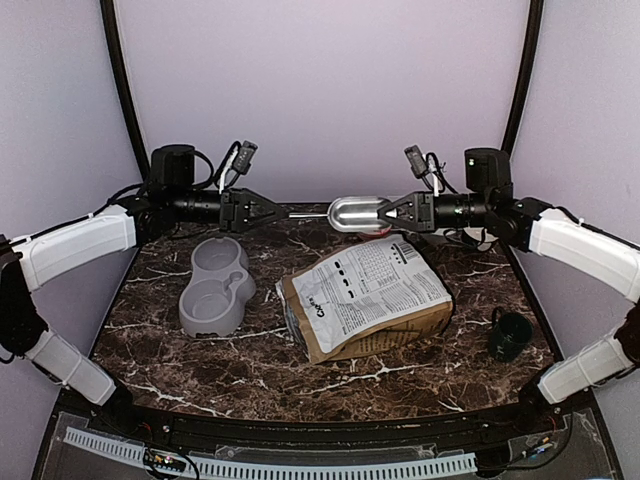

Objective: Serve the pet food
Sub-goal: Pass from the right arm to the left

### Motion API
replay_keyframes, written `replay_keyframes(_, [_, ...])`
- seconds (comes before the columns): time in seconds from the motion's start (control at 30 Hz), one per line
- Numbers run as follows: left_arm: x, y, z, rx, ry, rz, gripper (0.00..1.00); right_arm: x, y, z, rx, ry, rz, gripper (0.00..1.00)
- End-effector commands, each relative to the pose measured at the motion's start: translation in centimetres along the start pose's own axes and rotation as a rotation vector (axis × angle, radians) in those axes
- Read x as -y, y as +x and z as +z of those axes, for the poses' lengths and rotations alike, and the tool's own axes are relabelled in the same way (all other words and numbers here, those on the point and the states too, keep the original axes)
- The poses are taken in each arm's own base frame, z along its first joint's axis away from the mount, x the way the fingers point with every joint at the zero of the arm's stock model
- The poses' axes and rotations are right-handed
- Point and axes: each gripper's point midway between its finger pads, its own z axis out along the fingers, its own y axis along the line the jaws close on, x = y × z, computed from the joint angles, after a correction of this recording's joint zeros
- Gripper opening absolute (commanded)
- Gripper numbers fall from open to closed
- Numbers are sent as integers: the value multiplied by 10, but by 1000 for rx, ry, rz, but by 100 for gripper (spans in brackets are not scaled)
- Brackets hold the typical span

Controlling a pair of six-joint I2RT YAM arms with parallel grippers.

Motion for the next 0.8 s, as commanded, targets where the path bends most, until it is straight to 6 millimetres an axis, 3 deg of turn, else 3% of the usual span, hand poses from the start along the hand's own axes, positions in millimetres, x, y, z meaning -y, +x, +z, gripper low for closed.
replay_keyframes(0.0, [21,-11,-2,24,132,-10,48,-21,-25,1,62,-98,-44,0])
replay_keyframes(0.2, [20,-10,0,27,160,-50,43,-23,-28,10,71,-130,-29,0])
replay_keyframes(0.23, [20,-9,1,28,162,-55,43,-29,-39,9,92,-140,-44,0])
replay_keyframes(0.33, [19,-9,1,33,159,-64,41,-32,-44,13,111,-150,-36,0])
replay_keyframes(0.77, [17,-11,-1,61,130,-47,38,-32,-42,31,115,-162,29,0])
